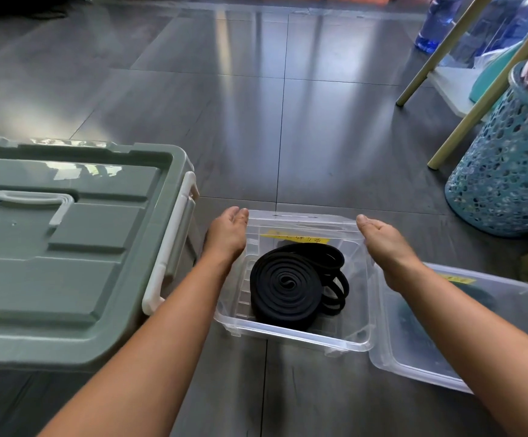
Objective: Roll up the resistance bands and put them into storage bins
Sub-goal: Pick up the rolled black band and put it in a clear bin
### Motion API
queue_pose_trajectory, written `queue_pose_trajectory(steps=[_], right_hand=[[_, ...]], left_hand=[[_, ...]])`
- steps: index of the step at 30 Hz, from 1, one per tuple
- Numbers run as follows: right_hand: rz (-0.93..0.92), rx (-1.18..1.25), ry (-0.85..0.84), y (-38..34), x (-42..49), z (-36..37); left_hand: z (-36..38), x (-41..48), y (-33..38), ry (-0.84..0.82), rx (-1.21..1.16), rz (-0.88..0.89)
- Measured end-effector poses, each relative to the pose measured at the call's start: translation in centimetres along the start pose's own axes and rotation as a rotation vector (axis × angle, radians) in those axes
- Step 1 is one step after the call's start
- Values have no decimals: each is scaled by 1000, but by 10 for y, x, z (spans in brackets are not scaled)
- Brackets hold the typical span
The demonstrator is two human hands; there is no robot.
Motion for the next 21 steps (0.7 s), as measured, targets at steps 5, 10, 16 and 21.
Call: queue_pose_trajectory(steps=[5, 10, 16, 21], right_hand=[[-88, -3, 96, 2, -29, -5], [-124, 39, 125, 12, -69, -5], [-129, -137, 211, 48, -114, 5], [-133, -152, 221, 46, -120, 2]], left_hand=[[-5, -14, -4, 79, -199, 1], [-14, -44, -7, 118, -198, 77], [-14, -94, -36, 182, -209, 133], [-14, -102, -39, 243, -243, 140]])
Point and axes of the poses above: each hand's wrist, its own x-axis towards the middle knuckle, its own z-axis out of the palm, y = z × x, the point moved 1 cm from there along x, towards the middle knuckle, and after that the axes turned 1 degree about -y, right-handed, at the moved point
